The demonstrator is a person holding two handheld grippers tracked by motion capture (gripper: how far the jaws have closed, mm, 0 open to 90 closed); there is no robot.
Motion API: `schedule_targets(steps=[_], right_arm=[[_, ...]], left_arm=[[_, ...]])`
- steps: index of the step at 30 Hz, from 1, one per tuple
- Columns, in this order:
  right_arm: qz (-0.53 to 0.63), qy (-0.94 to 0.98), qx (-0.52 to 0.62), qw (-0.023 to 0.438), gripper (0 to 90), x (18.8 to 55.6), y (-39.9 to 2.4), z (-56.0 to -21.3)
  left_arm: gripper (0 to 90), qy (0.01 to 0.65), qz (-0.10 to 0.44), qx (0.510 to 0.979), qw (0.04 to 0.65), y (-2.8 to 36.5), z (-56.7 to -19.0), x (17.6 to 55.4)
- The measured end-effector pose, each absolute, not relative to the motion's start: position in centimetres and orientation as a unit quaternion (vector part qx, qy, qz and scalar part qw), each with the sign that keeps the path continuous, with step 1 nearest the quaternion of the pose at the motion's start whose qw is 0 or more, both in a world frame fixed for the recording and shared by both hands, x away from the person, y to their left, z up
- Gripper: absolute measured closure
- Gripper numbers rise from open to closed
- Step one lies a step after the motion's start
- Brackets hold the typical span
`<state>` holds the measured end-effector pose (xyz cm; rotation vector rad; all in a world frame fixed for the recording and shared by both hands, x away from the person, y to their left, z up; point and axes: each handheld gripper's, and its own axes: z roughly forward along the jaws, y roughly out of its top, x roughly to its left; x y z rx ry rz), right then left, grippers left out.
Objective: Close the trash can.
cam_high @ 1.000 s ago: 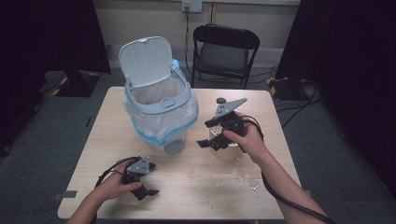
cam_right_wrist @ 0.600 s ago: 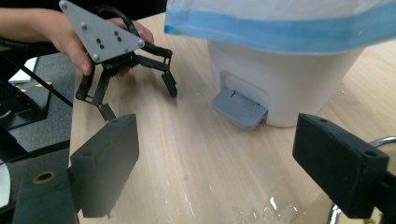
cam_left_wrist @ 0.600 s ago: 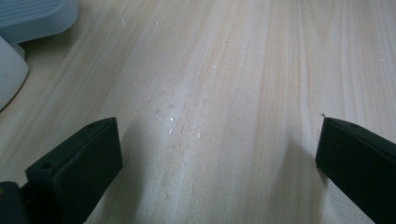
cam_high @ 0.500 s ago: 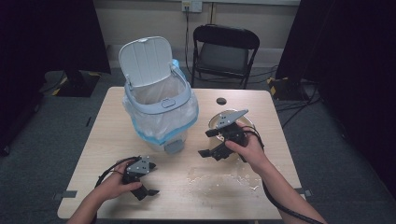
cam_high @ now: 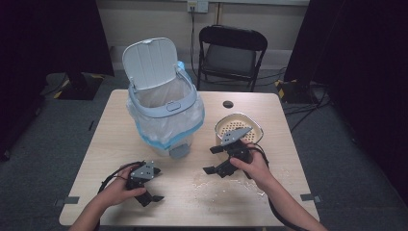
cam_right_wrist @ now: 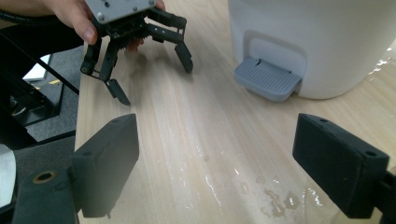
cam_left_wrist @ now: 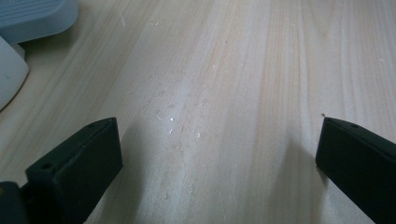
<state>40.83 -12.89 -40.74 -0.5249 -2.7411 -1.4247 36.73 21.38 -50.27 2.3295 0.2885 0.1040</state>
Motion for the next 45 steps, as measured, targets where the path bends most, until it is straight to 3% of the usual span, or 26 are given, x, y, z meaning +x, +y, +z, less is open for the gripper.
schedule_targets(steps=[3,20,39,45], right_arm=[[-0.46,-0.872,-0.169,-0.016,12.4,40.5,-12.9,-41.1],[-0.462,-0.875,-0.141,0.012,13.9,38.8,-12.3,-41.1],[-0.421,-0.896,-0.141,0.027,14.1,37.1,-11.1,-47.9],[-0.404,-0.906,-0.128,-0.009,13.7,37.1,-11.3,-49.8]], left_arm=[[0.0,0.113,0.041,0.915,0.386,21.4,-50.3,36.7],[0.0,0.114,0.041,0.913,0.389,21.4,-50.3,36.7],[0.0,0.114,0.041,0.913,0.389,21.4,-50.3,36.7],[0.0,0.114,0.04,0.915,0.385,21.4,-50.3,36.7]])
